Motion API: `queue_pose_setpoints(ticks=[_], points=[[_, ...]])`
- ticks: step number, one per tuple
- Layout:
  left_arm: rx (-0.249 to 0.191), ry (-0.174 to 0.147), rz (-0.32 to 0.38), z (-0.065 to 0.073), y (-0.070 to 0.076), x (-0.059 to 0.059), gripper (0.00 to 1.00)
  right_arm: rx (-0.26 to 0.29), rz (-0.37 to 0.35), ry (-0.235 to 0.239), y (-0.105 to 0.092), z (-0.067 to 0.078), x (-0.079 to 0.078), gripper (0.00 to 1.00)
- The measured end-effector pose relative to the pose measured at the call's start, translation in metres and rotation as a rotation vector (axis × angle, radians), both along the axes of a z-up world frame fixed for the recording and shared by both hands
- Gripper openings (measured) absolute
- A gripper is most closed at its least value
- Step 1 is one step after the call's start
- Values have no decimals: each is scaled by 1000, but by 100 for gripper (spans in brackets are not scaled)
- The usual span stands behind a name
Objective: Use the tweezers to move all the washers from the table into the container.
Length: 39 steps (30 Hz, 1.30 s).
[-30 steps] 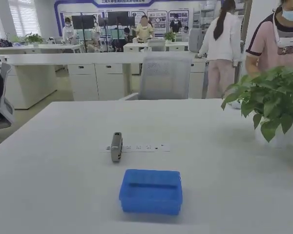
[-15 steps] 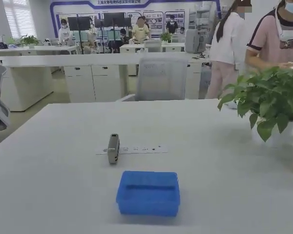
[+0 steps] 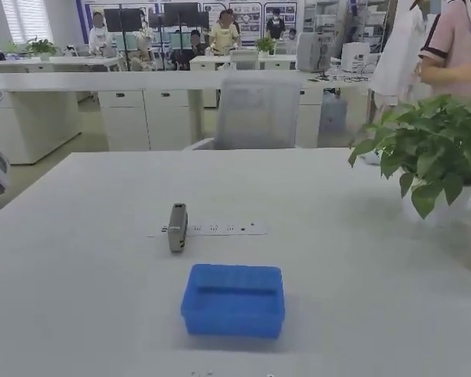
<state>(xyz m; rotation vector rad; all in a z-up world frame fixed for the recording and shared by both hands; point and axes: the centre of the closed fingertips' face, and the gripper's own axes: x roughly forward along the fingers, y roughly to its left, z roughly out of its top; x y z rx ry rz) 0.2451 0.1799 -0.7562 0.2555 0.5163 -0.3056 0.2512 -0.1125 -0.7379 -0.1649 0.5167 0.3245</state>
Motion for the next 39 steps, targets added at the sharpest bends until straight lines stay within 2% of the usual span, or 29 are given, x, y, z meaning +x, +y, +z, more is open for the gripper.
queue_pose_setpoints(ticks=[3,9,13,18,21,22,24,26,27,29,33,34,37,39], points=[[-8,13,-20,1,-3,4,86,0,-1,2,0,2,2,86],[-26,47,-53,-1,-9,9,84,44,-11,16,4,6,2,83],[-34,94,-104,-7,-17,12,81,30,1,39,5,2,2,82],[-22,152,-213,-18,-32,14,73,22,14,46,10,7,1,80],[-23,199,-280,-26,-41,17,65,22,20,62,12,3,1,78],[-23,203,-292,-28,-43,19,62,21,21,64,13,3,1,78],[-19,239,-328,-34,-46,22,56,14,27,73,13,2,1,77],[-11,246,-355,-38,-48,27,49,8,30,77,14,1,1,76],[2,276,-384,-44,-49,28,46,4,32,80,15,1,1,76],[10,299,-416,-51,-52,32,40,-4,38,84,16,1,0,75],[13,308,-465,-58,-58,39,31,-14,39,90,16,0,0,74],[25,312,-484,-62,-60,41,28,-14,39,92,15,0,0,74],[70,350,-525,-76,-60,45,21,-10,36,94,15,0,-1,73],[90,370,-551,-83,-62,48,19,-10,33,96,15,-1,-2,73]])
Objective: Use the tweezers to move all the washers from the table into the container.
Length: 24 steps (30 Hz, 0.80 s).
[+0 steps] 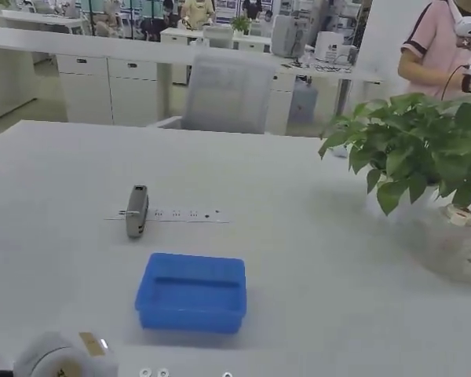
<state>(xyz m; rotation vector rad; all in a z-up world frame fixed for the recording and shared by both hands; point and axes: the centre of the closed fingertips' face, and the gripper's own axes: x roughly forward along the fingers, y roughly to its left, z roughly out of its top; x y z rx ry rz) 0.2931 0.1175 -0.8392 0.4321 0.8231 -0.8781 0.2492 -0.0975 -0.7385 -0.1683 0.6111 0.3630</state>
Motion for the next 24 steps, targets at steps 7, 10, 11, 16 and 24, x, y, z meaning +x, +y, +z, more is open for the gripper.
queue_pose_setpoints(ticks=[7,10,11,16,24], points=[[86,34,-154,-21,-4,-4,13,-4,-3,0,-1,0,-2,72],[125,40,-205,-26,-5,-8,12,-11,-3,4,-2,-1,-3,71],[127,50,-219,-27,-5,-10,10,-14,-4,5,-3,-1,-3,70],[172,17,-348,-25,-7,-16,0,1,4,7,1,-1,-4,68],[163,-74,-398,-7,-16,-20,0,-41,42,-15,8,3,-3,66]])
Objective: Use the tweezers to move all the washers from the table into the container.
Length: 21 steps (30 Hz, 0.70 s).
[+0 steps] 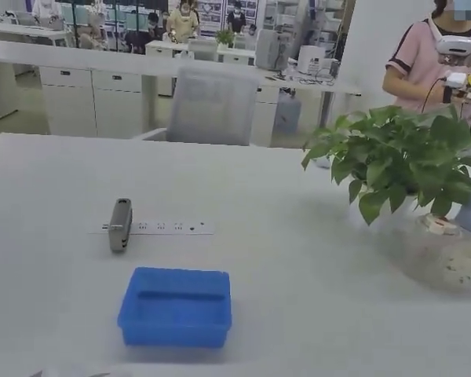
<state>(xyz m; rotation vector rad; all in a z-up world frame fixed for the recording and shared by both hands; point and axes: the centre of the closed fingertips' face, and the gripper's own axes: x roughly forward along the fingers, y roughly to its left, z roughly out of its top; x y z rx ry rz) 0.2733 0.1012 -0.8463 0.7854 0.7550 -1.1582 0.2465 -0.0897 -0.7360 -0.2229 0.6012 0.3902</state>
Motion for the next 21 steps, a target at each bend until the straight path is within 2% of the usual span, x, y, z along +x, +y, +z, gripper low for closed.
queue_pose_setpoints(ticks=[3,5,8,10,12,14,17,19,21], points=[[-22,6,21,9,-3,-1,0,5,16,-2,4,1,1,65],[-55,-47,8,23,-9,-1,0,10,38,1,10,1,0,64],[-115,-37,35,41,-18,-6,0,11,73,3,19,1,-1,61],[-155,-49,41,53,-24,-7,0,18,96,1,24,1,-2,58],[-175,-57,50,63,-28,-8,0,18,119,7,29,1,-4,55],[-221,-52,72,74,-35,-10,0,15,135,3,32,1,-5,53],[-251,-54,88,83,-39,-12,0,27,153,6,36,0,-8,50],[-269,-67,100,89,-41,-11,0,35,160,4,38,0,-9,49],[-291,-65,136,92,-41,-9,0,41,167,2,39,0,-10,48]])
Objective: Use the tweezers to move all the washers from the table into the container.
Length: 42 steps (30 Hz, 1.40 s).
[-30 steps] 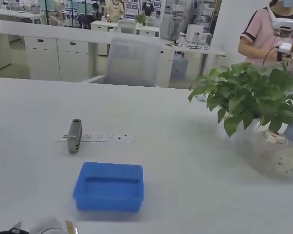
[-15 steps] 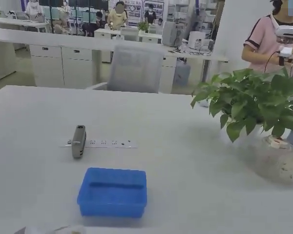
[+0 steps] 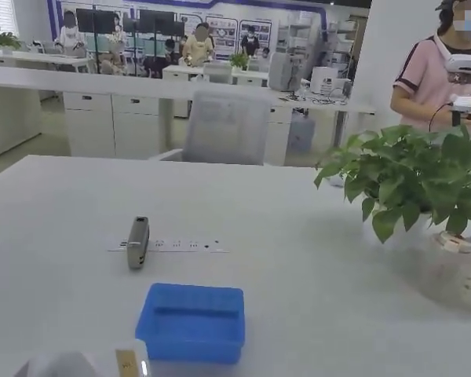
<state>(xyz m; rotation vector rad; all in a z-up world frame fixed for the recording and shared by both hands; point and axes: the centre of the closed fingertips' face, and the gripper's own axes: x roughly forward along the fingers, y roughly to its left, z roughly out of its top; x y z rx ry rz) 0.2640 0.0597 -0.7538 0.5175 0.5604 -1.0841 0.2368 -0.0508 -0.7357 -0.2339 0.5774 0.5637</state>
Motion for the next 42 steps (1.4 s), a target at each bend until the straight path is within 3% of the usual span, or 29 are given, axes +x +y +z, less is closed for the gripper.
queue_pose_setpoints(ticks=[3,6,8,10,15,19,20,24,27,29,33,38,42], points=[[-37,7,21,7,0,-2,0,12,21,-5,3,2,-1,45],[-65,-7,12,21,-1,-6,0,62,137,8,20,7,-8,32],[-69,-21,-9,31,-1,-10,0,82,212,50,30,7,-13,28],[-67,-29,-39,40,-1,-16,0,48,252,27,37,11,-11,29],[-64,-40,-121,61,-6,-33,0,110,419,43,75,32,-23,18],[-51,-58,-188,78,-8,-48,0,46,510,46,93,33,-25,19],[-46,-60,-196,82,-7,-51,0,-6,536,31,98,31,-24,19],[-34,-65,-239,97,-3,-64,0,-33,553,22,115,32,-24,17],[-31,-72,-264,105,3,-73,0,-2,573,49,130,38,-33,16],[-30,-63,-289,108,7,-80,0,-3,580,41,138,42,-38,16],[-26,-69,-338,110,14,-91,0,-52,584,29,147,44,-47,9],[-50,-79,-377,110,19,-104,0,-71,578,51,154,41,-57,4],[-109,-106,-343,110,22,-108,0,-106,568,29,159,40,-60,3]])
